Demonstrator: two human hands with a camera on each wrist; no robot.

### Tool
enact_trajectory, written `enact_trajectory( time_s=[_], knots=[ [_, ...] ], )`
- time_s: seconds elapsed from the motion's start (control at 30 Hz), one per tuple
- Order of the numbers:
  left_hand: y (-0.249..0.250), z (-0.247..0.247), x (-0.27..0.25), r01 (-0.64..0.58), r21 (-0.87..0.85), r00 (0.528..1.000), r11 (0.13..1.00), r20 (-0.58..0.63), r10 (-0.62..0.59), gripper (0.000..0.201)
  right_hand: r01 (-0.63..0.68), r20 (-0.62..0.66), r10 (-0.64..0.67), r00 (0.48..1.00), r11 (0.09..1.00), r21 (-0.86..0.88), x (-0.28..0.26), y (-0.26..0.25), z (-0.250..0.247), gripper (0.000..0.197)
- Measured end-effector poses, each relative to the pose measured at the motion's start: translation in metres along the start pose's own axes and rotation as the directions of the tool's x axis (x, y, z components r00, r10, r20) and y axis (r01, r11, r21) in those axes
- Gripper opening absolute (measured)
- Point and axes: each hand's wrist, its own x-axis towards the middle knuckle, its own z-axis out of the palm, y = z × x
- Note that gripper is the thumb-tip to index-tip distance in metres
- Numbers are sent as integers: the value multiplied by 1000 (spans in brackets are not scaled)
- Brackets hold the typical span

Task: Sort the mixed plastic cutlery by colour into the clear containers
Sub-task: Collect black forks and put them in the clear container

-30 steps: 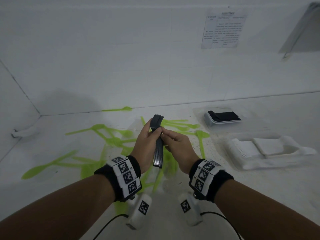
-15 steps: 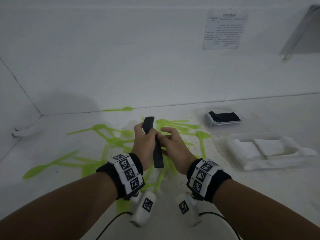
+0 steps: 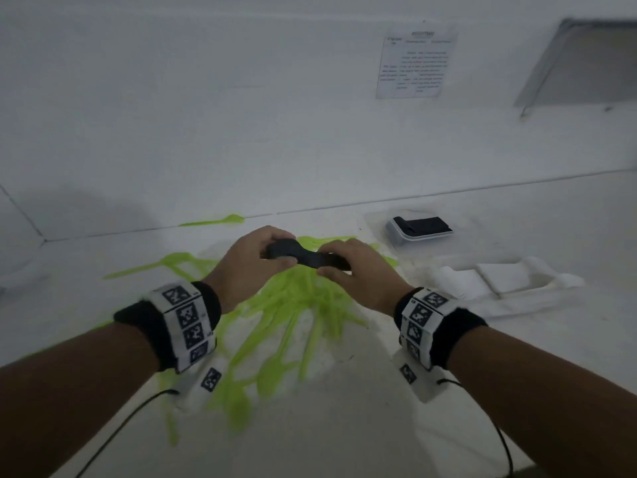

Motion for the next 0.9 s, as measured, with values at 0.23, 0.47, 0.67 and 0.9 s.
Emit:
enact_trajectory(
  time_s=[0.23,0.47,0.67,0.9],
  knots=[
    [7,29,17,-210,321,977,924,26,214,22,30,-44,-46,998,949,-315,-11,12,-39,40],
    [29,101,51,-218,215,976,952,31,217,21,5,9,-3,1000,962,-272,-14,52,-84,33],
    [49,171,93,-168,222,985,961,9,170,21,11,84,15,996,952,-307,-8,121,-135,30],
    [69,239,134,-118,309,993,944,15,119,25,63,244,15,970,948,-311,11,191,-181,34]
  ],
)
